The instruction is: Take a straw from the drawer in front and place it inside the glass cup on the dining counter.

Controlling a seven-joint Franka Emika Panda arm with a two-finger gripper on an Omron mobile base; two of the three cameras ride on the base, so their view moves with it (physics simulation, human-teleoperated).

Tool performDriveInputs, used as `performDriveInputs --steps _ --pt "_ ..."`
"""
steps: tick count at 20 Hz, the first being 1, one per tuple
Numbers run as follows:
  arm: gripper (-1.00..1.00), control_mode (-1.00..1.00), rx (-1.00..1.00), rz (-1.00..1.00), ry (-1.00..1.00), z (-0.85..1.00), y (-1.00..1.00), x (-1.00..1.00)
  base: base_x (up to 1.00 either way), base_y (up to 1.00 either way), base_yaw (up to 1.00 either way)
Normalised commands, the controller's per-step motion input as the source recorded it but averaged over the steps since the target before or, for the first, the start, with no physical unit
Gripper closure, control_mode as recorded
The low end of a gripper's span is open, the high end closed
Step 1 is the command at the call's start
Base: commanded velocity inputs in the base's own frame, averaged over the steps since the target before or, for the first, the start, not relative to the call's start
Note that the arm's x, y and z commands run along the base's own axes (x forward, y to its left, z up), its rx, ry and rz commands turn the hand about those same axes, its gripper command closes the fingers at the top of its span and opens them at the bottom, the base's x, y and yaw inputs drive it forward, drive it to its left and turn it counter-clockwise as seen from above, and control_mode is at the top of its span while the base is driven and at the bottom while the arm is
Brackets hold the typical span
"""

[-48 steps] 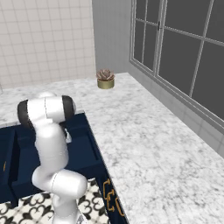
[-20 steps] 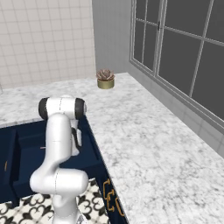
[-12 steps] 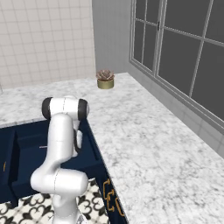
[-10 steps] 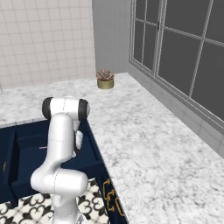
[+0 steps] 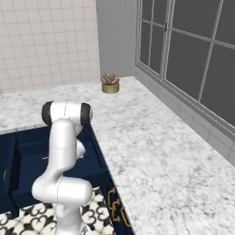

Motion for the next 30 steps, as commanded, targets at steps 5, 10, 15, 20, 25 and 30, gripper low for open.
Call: performDriveInputs --steps 5,10,15,20,25,30 --pt "1.0 -1.0 0.0 0.0 0.05 0.56 0.0 0.0 0.0 0.0 0.0" --pt "1.0 -1.0 0.0 0.0 0.0 0.91 0.0 -0.11 0.0 0.0 0.0" --pt "1.0 -1.0 0.0 0.02 0.0 1.0 0.0 -0.47 0.0 0.0 0.0" --pt "1.0 -1.0 0.08 0.07 0.02 1.0 0.0 -0.1 0.0 0.0 0.0" --pt "1.0 -1.0 0.13 0.06 0.11 1.0 0.0 0.17 0.0 0.0 0.0" --pt "1.0 -1.0 0.13 0.05 0.18 1.0 0.0 0.24 0.0 0.0 0.0"
